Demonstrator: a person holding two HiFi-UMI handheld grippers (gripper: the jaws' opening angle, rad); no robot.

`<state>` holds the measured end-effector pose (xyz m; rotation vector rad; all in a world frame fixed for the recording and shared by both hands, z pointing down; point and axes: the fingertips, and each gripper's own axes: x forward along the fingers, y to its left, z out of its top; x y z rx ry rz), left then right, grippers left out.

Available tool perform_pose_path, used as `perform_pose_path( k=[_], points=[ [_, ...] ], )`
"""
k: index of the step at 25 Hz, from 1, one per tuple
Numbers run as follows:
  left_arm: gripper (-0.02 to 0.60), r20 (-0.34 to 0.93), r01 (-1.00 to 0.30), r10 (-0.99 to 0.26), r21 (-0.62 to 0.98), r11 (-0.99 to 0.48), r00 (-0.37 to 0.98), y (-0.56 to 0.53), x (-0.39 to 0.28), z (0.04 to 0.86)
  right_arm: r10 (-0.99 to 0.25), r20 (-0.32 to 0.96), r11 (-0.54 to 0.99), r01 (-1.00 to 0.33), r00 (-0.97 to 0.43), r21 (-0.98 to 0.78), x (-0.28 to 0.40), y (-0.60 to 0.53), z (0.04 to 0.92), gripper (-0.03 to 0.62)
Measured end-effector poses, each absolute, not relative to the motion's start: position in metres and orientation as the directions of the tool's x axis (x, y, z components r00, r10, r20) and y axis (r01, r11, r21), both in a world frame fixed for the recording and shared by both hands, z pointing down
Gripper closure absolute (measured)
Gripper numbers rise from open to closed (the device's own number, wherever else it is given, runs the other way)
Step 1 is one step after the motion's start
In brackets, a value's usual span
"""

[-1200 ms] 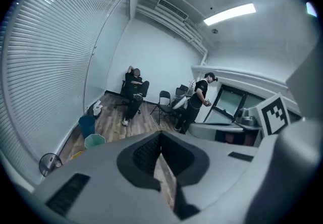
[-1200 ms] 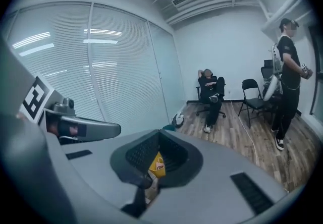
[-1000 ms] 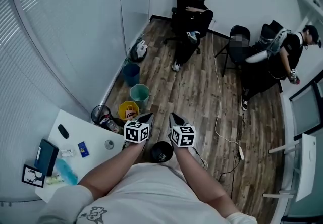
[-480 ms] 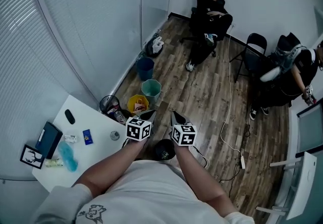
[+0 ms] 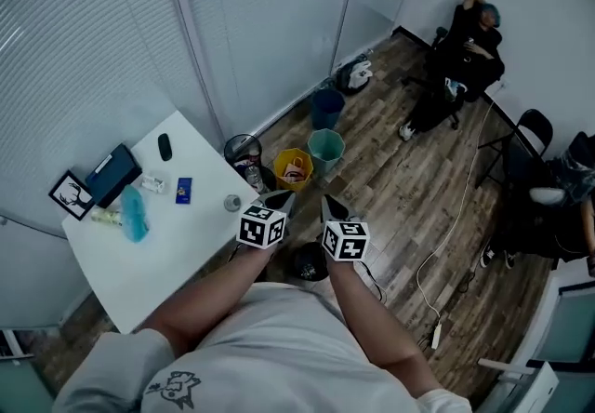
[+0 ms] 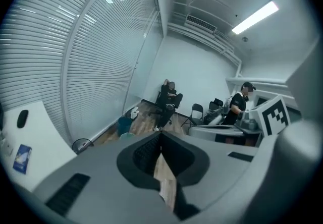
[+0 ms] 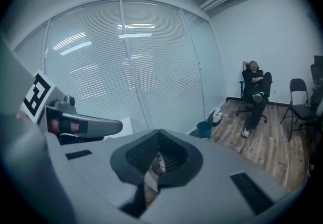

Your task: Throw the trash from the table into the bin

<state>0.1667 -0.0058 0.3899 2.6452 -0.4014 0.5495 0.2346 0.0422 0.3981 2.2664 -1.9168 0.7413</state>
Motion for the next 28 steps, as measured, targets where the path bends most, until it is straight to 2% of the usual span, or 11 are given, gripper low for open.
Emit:
perform_pose_path(
  k=[7,14,22,28],
  points=[
    [0.575,0.442,-0.54,-0.376,0.336,-0.772,0.814,-0.004,0.102,0.401,-0.902,0.422,-0.023,-0.966,-0.091,-0.258,0.181,0.037,0.412,0.588],
    [0.575,0.446,-0.673,-0.521,0.321,-0.666,0.728,-0.008,0.03,0.403,-0.872,0.417,0.157,-0.954,-0.256,-0.257,0.114,0.019,0.413,0.588],
    [0.575,0.443,-0.782,-0.646,0.313,-0.538,0.622,-0.025,-0.057,0.403,-0.819,0.412,0.321,-0.914,-0.4,-0.248,0.026,-0.009,0.407,0.588],
    [0.575,0.447,-0.814,-0.681,0.312,-0.489,0.58,-0.036,-0.112,0.402,-0.784,0.424,0.376,-0.891,-0.453,-0.256,-0.032,-0.024,0.409,0.588]
  ],
)
